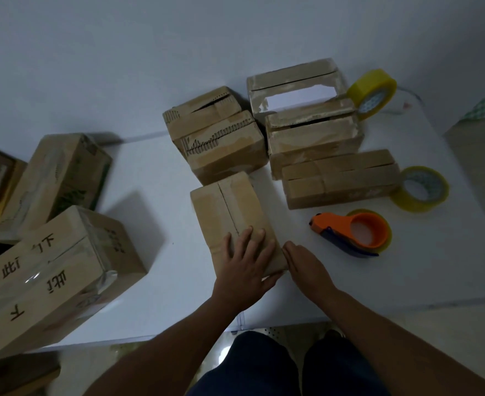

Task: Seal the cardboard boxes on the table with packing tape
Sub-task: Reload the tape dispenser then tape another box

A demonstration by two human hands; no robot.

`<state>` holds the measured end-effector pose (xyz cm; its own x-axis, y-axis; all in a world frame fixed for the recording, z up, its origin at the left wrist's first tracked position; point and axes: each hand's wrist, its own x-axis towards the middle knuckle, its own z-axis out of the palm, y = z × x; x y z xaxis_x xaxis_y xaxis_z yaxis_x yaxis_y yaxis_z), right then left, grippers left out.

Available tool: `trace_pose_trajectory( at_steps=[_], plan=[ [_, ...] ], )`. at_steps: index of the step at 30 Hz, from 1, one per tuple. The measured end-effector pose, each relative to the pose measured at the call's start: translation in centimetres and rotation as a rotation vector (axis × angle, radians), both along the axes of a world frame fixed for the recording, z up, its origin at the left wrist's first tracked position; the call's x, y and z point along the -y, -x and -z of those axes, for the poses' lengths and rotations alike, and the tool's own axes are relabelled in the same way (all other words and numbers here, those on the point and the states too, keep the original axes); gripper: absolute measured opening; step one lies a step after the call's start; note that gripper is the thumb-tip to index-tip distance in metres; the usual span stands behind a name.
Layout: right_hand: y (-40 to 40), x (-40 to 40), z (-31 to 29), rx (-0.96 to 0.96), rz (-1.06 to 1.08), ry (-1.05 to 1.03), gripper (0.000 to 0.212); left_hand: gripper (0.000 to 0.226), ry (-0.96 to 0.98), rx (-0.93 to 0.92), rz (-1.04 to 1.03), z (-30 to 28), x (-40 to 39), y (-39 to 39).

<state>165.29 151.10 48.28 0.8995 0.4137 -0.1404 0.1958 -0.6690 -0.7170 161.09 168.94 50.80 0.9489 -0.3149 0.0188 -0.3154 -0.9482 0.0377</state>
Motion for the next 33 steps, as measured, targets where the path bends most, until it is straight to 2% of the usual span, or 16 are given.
trace_pose_trajectory(
  at_steps=[3,6,8,10,13,16,18,22,24,29,33],
  plan=[
    [-0.8,-0.1,-0.5,-0.148,-0.044,0.074,0.002,0.067,-0.009,-0.004,-0.006,-0.2,0.1,0.1],
    [-0.6,0.6,-0.7,-0.133,-0.051,0.095,0.031,0.068,-0.011,-0.019,-0.011,-0.3,0.0,0.1],
    [0.6,1.9,-0.7,-0.093,-0.002,0.071,0.04,0.069,-0.008,-0.038,-0.016,-0.3,-0.1,0.1],
    [2.1,2.8,-0.9,0.001,0.011,0.024,0.041,0.07,-0.004,-0.058,-0.019,-0.3,-0.1,0.1],
    [3.2,2.2,-1.9,0.124,-0.051,0.063,0.044,0.07,-0.007,-0.078,-0.025,-0.4,0.1,0.0],
    [2.5,0.9,-2.5,0.217,-0.088,0.087,0.038,0.068,-0.02,-0.093,-0.025,-0.7,0.2,-0.2],
    [1.5,0.7,-2.8,0.149,-0.135,0.081,0.039,0.069,-0.017,-0.099,-0.024,-0.8,0.2,-0.1],
    [-0.3,2.6,-4.4,-0.069,-0.323,0.246,0.051,0.071,-0.017,-0.086,0.024,-0.9,-0.5,0.1],
    [-0.6,3.5,-5.2,-0.103,-0.376,0.289,0.05,0.07,-0.011,-0.057,0.093,-0.7,-1.3,0.6],
    [-0.1,1.5,-6.3,0.004,-0.435,0.327,0.029,0.07,-0.026,-0.021,0.187,-0.1,-2.3,1.0],
    [1.2,0.4,-5.2,0.059,-0.319,0.306,0.036,0.074,-0.068,-0.037,0.177,-0.3,-2.1,0.7]
  ],
)
